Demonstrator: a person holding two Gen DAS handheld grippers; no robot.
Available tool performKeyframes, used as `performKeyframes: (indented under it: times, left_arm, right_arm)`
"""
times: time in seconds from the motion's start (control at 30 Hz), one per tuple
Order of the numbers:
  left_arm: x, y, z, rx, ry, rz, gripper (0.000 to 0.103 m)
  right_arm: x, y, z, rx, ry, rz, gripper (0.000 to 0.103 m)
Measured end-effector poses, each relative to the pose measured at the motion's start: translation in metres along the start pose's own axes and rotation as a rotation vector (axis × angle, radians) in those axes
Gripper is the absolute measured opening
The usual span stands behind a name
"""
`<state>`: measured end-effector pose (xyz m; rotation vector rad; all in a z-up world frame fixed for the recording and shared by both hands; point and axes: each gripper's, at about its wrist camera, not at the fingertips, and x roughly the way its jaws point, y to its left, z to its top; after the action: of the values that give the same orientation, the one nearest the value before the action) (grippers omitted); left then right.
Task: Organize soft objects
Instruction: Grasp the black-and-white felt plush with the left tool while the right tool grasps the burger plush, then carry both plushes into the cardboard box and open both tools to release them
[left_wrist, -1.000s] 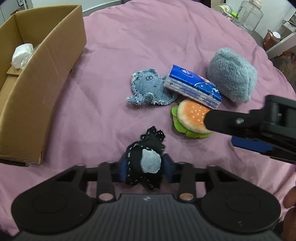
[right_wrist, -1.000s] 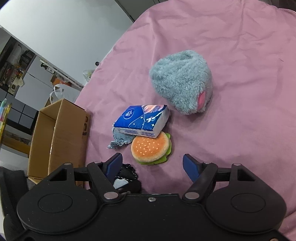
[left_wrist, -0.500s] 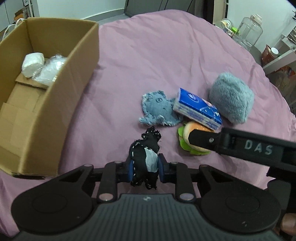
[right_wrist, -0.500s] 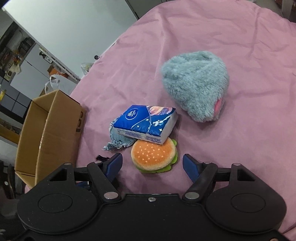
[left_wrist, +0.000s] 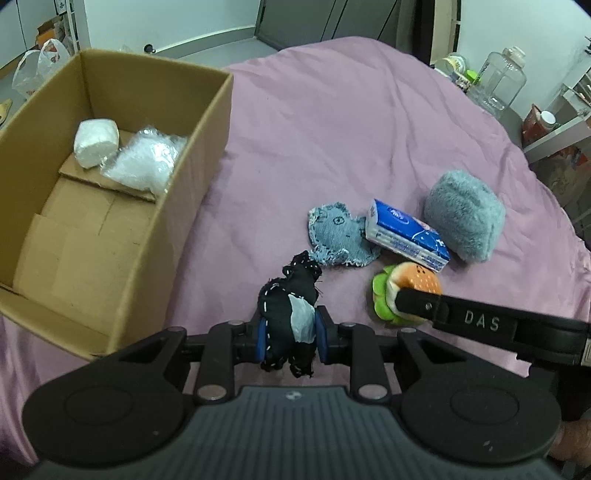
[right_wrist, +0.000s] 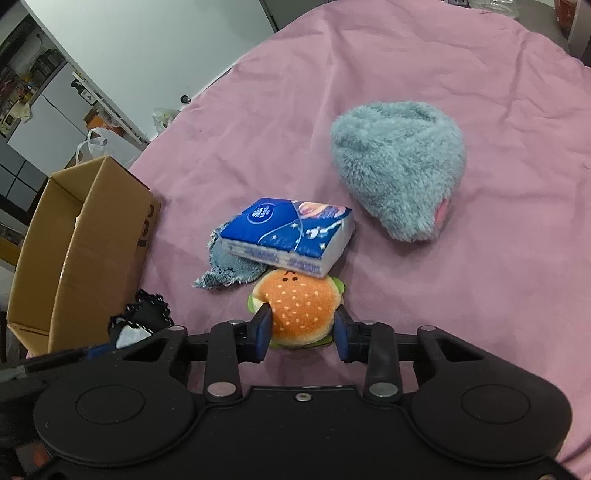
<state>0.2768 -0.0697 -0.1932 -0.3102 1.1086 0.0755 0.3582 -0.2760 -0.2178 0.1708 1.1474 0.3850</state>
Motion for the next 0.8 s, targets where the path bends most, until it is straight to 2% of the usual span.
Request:
performKeyframes:
  times: [0.4, 0.53, 0.8]
  left_arm:
    - [-0.045, 0.011, -0.001, 0.034, -0.093, 0.032, 0.025]
    - [-0.055, 0.020, 0.001, 0.010, -0.099, 0.014, 0.026]
    - [-0.078, 0.041, 0.007, 0.017, -0.132, 0.030, 0.026]
  right_arm:
    - [-0.042, 0.031, -0.004, -0.032, -0.076, 0.026, 0.033]
    - [-0.051, 0.048, -0.003, -0.050, -0.095, 0.039, 0.033]
    - [-0.069, 0.077, -0.001, -0.075, -0.132, 0.054, 0.034]
